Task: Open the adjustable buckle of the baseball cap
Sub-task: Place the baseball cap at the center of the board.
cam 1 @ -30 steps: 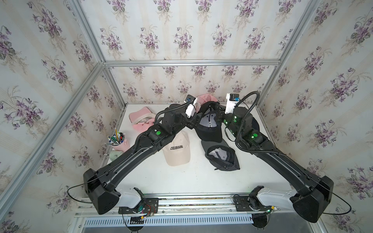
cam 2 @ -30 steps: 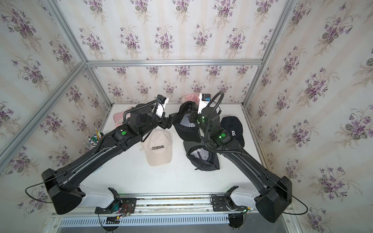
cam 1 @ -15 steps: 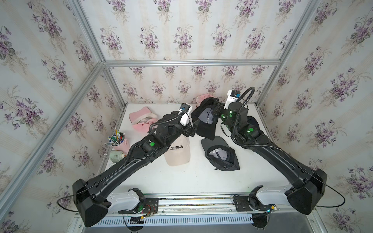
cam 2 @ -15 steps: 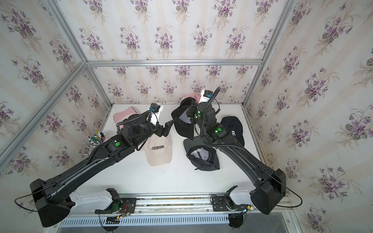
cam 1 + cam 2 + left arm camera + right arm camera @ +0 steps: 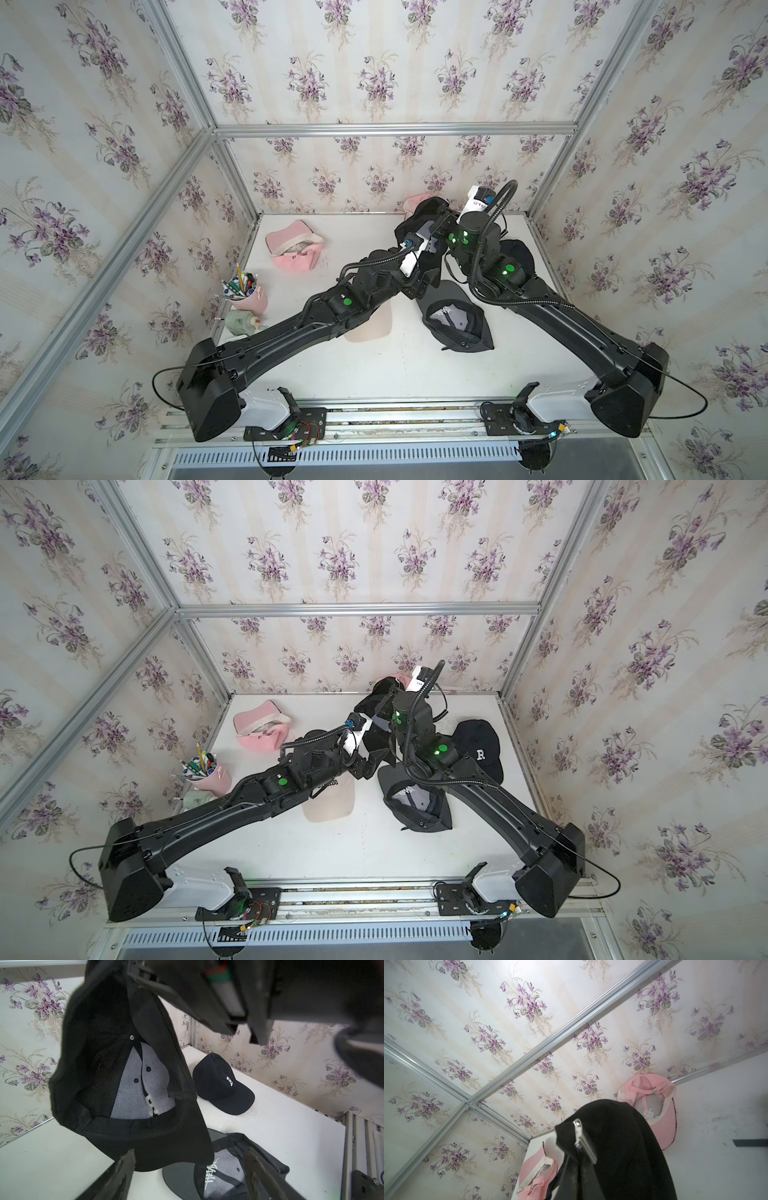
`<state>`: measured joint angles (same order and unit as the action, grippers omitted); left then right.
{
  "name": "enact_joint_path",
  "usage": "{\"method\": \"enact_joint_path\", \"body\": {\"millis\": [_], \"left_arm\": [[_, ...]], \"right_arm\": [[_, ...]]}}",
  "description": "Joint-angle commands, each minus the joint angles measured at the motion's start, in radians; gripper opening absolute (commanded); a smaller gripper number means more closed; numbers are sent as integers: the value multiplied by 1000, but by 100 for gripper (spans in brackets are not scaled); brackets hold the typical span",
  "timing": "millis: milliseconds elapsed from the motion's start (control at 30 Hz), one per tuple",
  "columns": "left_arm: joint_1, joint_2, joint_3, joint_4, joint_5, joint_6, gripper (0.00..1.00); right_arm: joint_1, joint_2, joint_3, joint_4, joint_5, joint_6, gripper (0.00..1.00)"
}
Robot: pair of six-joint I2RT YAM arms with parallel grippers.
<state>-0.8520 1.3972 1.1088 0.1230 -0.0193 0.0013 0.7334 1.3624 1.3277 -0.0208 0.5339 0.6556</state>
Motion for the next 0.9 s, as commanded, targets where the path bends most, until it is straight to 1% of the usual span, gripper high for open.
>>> {"method": "enact_joint_path", "body": {"millis": [0,167,367,467,567,733,867], "left_arm": [[-5,39,-13,148,-40,-51,81],[-8,104,-31,244,-61,-67,81],[-7,173,-29,301,-160,-74,81],[-7,187,-23,302,-176,-62,76],[-7,194,-20,294,-174,-55,64],[-7,198,-12,263,-174,-43,38],[-7,185,-18,238,-169,-35,23]], "right_arm": [[20,6,16,33,110,38,0],[48,15,34,30,175,67,0],[76,28,57,13,236,102,0],[81,33,64,2,239,107,0],[86,32,62,-1,245,107,0],[89,29,59,-5,246,105,0],[89,29,52,1,236,89,0]]}}
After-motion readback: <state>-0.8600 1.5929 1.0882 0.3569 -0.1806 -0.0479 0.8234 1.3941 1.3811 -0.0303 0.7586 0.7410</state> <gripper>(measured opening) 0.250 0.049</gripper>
